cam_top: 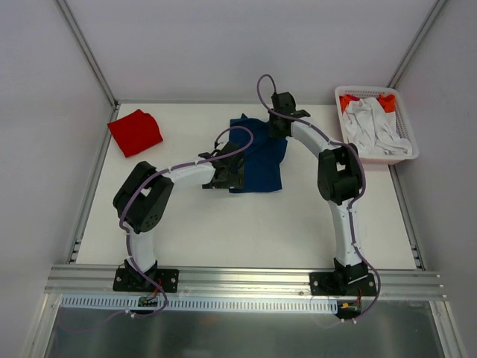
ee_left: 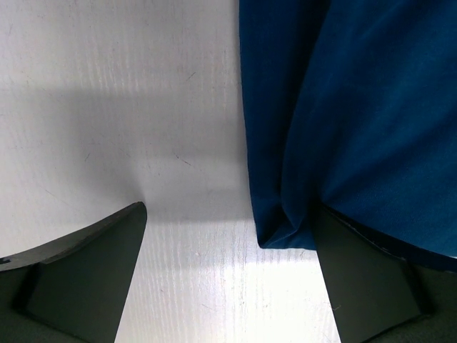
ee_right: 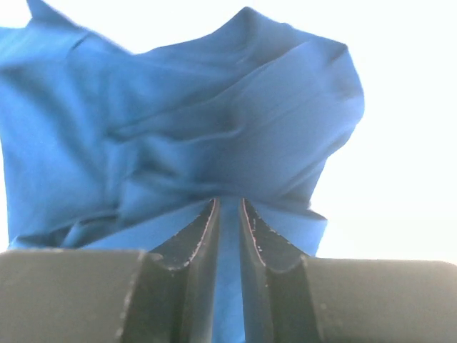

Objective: Fold and stack the t-shirts
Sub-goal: Fold the folded rectangular tshirt in 1/3 of the way

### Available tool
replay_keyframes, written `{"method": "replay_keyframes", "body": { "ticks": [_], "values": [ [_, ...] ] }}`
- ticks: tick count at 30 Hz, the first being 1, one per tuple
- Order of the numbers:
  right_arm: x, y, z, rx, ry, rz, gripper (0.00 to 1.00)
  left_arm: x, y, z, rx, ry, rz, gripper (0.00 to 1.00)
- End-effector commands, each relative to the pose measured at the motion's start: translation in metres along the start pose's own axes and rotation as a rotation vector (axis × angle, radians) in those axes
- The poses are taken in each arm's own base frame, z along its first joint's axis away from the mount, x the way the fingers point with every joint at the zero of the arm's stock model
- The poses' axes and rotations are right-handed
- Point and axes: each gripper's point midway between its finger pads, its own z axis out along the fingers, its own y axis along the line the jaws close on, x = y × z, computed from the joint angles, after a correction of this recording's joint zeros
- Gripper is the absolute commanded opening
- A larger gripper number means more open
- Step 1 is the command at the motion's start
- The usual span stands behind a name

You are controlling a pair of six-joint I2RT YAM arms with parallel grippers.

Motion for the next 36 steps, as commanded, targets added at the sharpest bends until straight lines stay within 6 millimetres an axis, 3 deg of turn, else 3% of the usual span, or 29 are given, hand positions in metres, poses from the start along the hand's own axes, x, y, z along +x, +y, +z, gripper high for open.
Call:
{"method": "replay_keyframes", "body": {
  "ticks": [1, 6, 11, 15, 17, 18, 19, 23, 27, 31, 33, 35, 36],
  "values": [
    [-0.038, -0.025, -0.006, 0.056, -0.088, 0.068, 0.20, 0.019, -0.001, 0.006, -0.012, 0.063, 0.048, 0.99],
    [-0.056, -0.050, -0.018, 0.088, -0.124, 0.089, 0.22, 0.018, -0.003, 0.004, -0.007, 0.060, 0.048, 0.99],
    [-0.070, -0.054, -0.045, 0.078, -0.149, 0.090, 0.22, 0.017, -0.005, 0.001, -0.003, 0.052, 0.048, 0.99],
    [-0.062, -0.052, -0.068, 0.070, -0.141, 0.077, 0.28, 0.011, -0.003, -0.011, 0.002, 0.019, 0.042, 0.99],
    [-0.045, -0.059, -0.073, 0.087, -0.108, 0.044, 0.32, 0.005, -0.001, -0.021, 0.007, -0.009, 0.037, 0.99],
    [-0.048, -0.058, -0.089, 0.083, -0.130, 0.049, 0.33, 0.004, 0.000, -0.025, 0.011, -0.018, 0.033, 0.99],
    [-0.028, -0.062, -0.088, 0.092, -0.091, 0.048, 0.34, 0.001, 0.000, -0.030, 0.020, -0.030, 0.029, 0.99],
    [0.006, -0.062, -0.113, 0.095, -0.076, 0.038, 0.43, -0.004, -0.001, -0.044, 0.048, -0.054, 0.017, 0.99],
    [0.044, -0.049, -0.131, 0.060, -0.031, 0.043, 0.49, -0.005, -0.001, -0.059, 0.085, -0.068, -0.004, 0.99],
    [0.087, -0.038, -0.136, 0.022, 0.034, 0.039, 0.53, 0.005, 0.000, -0.057, 0.109, -0.038, -0.017, 0.99],
    [0.102, -0.028, -0.135, -0.003, 0.063, 0.030, 0.55, 0.015, 0.000, -0.051, 0.138, -0.015, -0.025, 0.99],
    [0.119, -0.021, -0.135, -0.021, 0.093, 0.021, 0.57, 0.010, -0.011, -0.052, 0.241, -0.034, -0.061, 0.99],
    [0.125, -0.018, -0.134, -0.035, 0.101, 0.023, 0.59, 0.019, -0.007, -0.047, 0.253, -0.018, -0.073, 0.99]
  ]
}}
